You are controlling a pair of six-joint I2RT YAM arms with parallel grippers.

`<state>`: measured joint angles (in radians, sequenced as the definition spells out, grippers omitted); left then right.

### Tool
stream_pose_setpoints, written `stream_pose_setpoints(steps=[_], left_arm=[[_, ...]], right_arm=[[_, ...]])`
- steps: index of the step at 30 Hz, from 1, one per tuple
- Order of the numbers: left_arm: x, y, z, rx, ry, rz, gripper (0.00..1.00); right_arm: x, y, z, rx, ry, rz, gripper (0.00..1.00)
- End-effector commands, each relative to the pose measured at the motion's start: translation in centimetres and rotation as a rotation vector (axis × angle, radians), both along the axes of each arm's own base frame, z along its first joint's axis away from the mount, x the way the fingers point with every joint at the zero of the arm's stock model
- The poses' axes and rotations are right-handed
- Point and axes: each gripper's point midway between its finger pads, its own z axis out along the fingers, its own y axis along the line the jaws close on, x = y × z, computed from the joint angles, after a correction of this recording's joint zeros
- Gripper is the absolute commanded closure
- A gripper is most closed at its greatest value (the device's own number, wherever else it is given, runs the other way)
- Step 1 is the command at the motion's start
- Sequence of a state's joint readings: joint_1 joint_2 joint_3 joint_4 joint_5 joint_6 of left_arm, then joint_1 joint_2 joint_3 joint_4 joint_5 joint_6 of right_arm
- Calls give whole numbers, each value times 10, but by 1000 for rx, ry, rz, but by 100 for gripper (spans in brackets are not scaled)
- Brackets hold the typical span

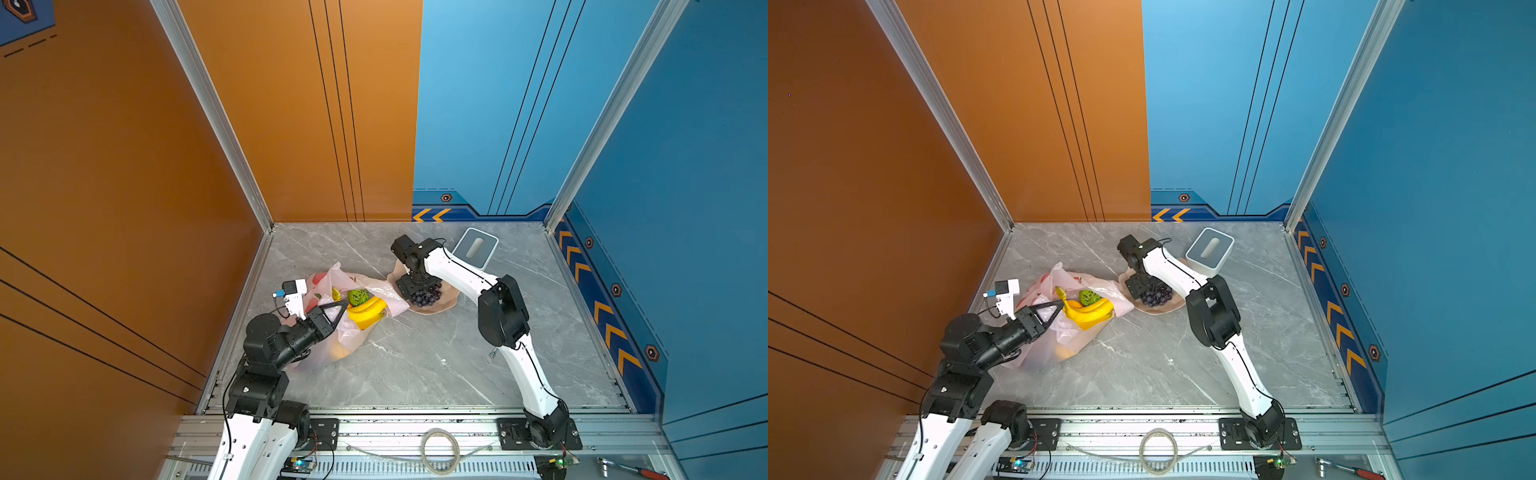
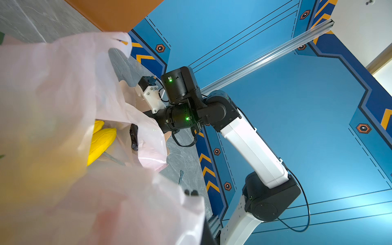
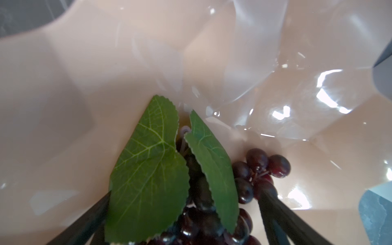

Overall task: Place the fruits into the plastic bag
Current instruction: Pick up the fruit from the plate.

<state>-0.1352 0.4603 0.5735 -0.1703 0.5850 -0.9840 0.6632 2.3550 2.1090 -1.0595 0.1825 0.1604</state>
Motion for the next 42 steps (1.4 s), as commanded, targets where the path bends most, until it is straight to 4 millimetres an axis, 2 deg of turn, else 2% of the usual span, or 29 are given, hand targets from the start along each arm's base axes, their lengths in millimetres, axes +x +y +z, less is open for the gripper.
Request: stream_pose_setpoints(steps=[1, 8, 18, 23, 29, 30, 35, 42], left_arm=[[-1, 0, 7, 12, -29, -9, 100], [1, 0, 6, 14, -22, -8, 100], [2, 1, 4, 18, -16, -5, 100], [2, 1, 5, 20, -17, -5, 100], [2, 1, 5, 21, -17, -4, 100], [2, 1, 4, 23, -17, -5, 100], [2, 2, 3, 24, -15, -2, 100], [3, 3, 4, 28, -20, 4, 100]], right_arm=[[6, -16, -4, -52, 5, -30, 0], [16, -29, -9, -41, 10, -92, 0], [21, -21, -16, 17, 40, -99, 6], [21, -17, -18, 57, 61, -115, 19], [22, -12, -15, 87, 59, -114, 42], [22, -11, -14, 92, 57, -113, 42], [22, -6, -15, 137, 73, -119, 69], [25, -7, -8, 224, 78, -163, 76]])
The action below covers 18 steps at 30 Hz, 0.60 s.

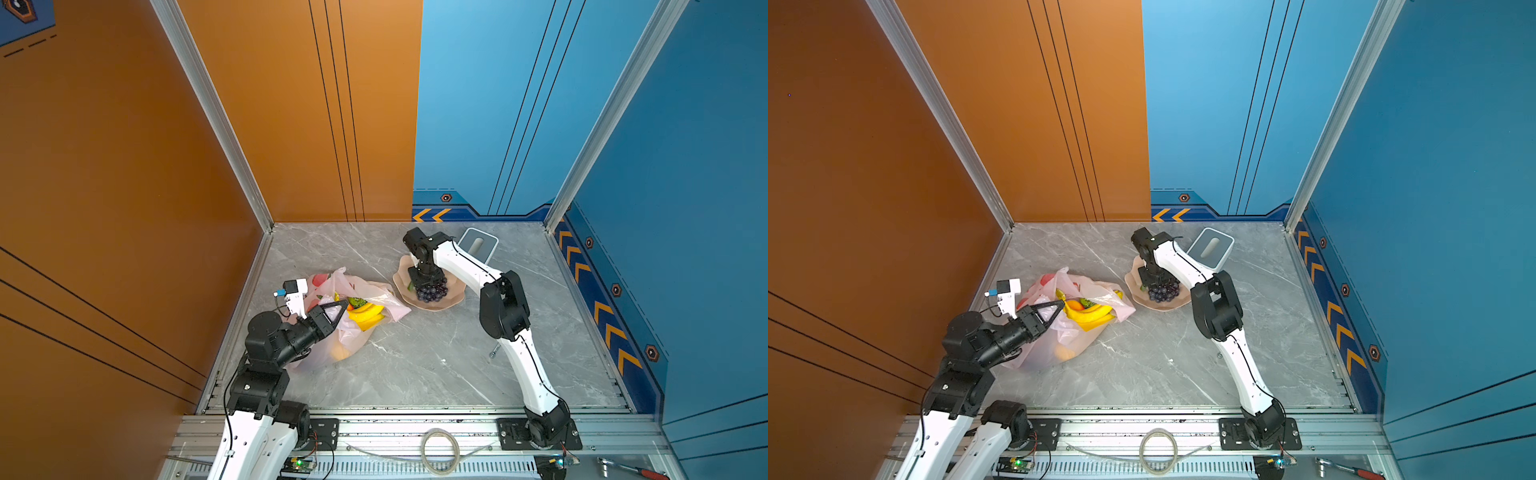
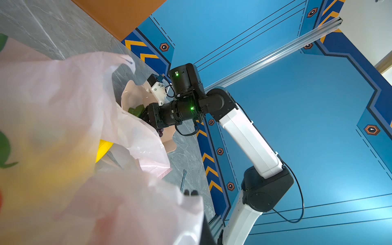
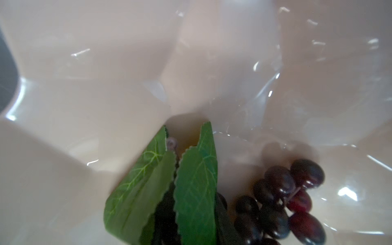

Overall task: Place the fruits into the plastic bag
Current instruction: Pick up the fruit from the plate.

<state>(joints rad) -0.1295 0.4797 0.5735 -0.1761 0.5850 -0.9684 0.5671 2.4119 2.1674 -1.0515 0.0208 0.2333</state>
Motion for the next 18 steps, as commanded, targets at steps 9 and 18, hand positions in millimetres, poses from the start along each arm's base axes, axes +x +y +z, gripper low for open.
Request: stream_pose_setpoints(steps=[9, 18], left_arm=[[0, 3, 10, 11, -33, 8, 100], [0, 3, 10, 9, -31, 11, 100]], right_arm=[[11, 5, 41, 315, -74, -124, 83], [19, -7, 67, 546, -88, -235, 83]])
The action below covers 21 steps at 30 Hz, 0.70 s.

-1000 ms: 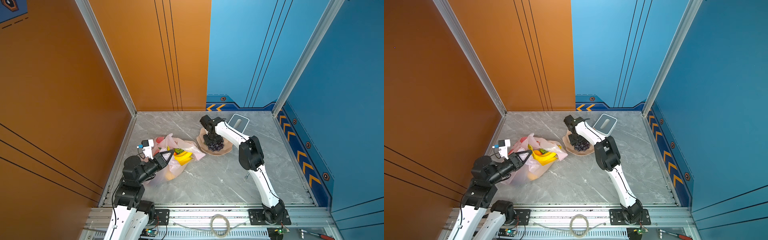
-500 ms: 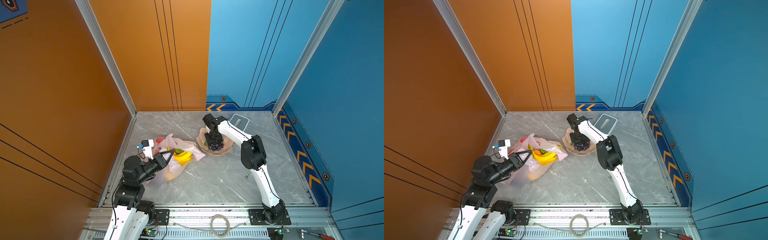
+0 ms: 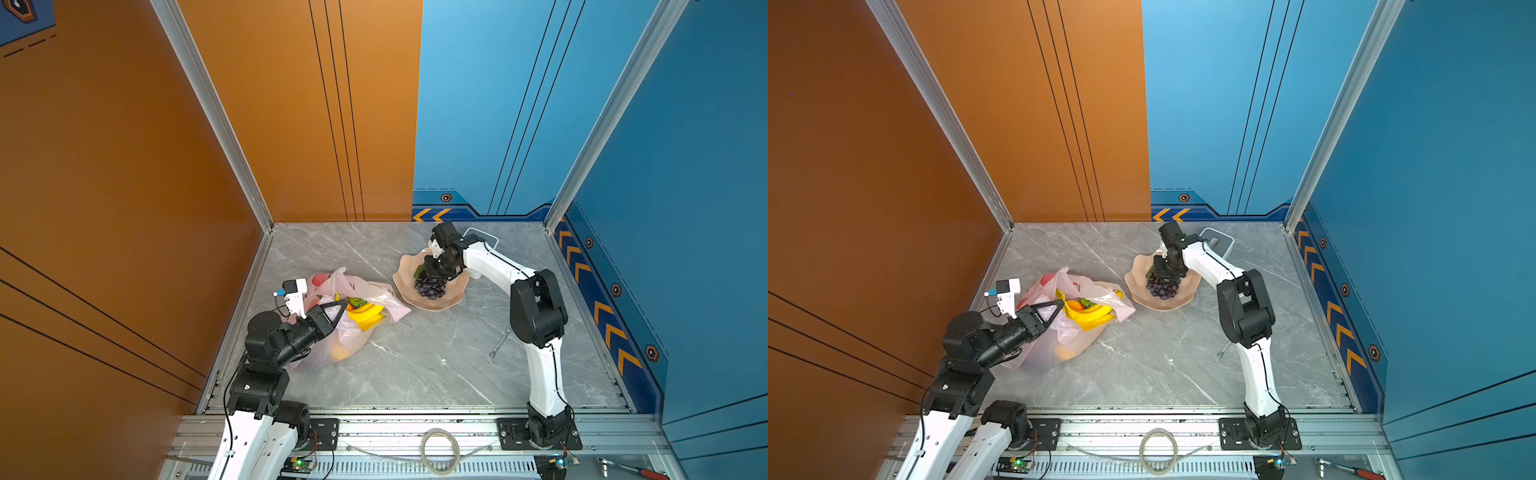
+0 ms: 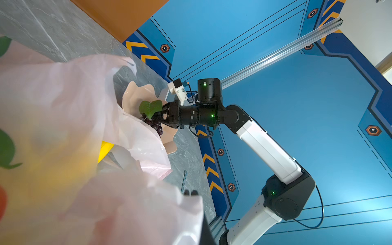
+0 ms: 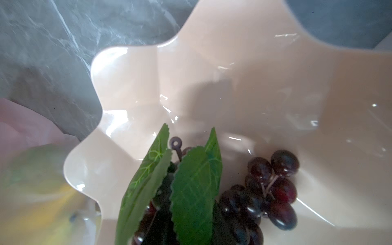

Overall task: Place the fruits into the plastic bag
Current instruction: Pick up the fruit from the plate.

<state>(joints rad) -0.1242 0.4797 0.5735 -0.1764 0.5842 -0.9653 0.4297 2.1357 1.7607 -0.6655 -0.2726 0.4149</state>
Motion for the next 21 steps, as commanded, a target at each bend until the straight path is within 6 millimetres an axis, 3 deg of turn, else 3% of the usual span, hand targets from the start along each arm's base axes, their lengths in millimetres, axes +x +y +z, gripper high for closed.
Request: stream_pose_setpoints(steps=[1, 2, 21], left_arm=[[-1, 2, 10, 7, -29, 6, 100], [-1, 2, 10, 7, -29, 6, 100], [2, 1, 6, 12, -18, 0, 100]], right_arm=[[9, 10, 28, 143, -48, -32, 83], [9, 9, 45, 169, -79, -36, 83], [15, -12, 124, 400, -250, -107, 84]])
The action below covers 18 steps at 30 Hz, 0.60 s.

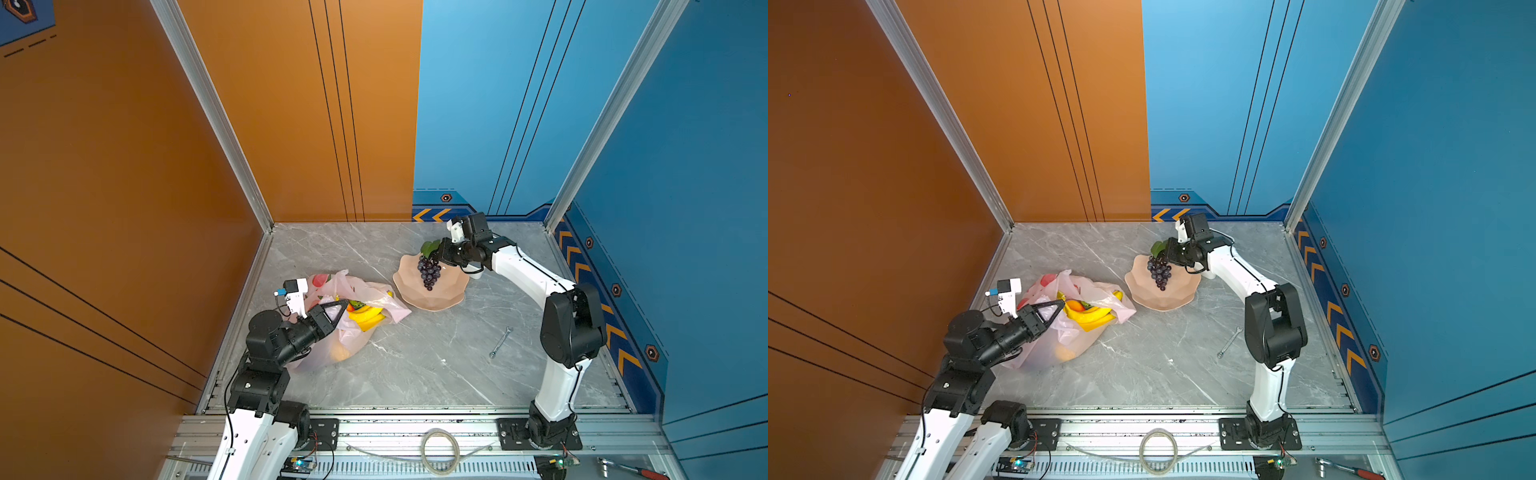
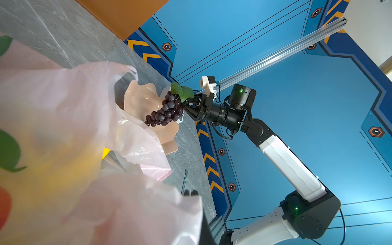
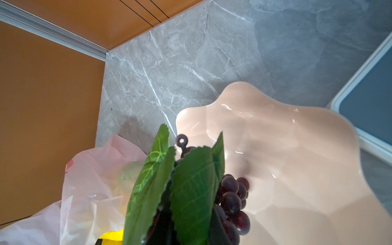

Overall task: Place the fruits into the plastic bag
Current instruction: Pick up the fruit from the plate, then place the fruit in the plastic bag.

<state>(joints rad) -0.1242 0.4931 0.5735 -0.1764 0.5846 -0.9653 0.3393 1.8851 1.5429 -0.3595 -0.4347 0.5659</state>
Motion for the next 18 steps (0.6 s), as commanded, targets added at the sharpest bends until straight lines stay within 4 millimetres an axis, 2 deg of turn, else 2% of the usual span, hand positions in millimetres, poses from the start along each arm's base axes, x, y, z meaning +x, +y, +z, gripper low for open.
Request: stream_pose_setpoints(steps=[1, 12, 18], left_arm=[[0, 2, 8, 11, -29, 1, 100], [4, 0, 1, 16, -13, -3, 100], [7, 0, -7, 19, 1, -5, 100]], right_arm=[[2, 4, 39, 98, -72, 2, 84], [-3, 7, 102, 204, -158, 13, 84], [-17, 18, 145, 272, -220, 43, 84]])
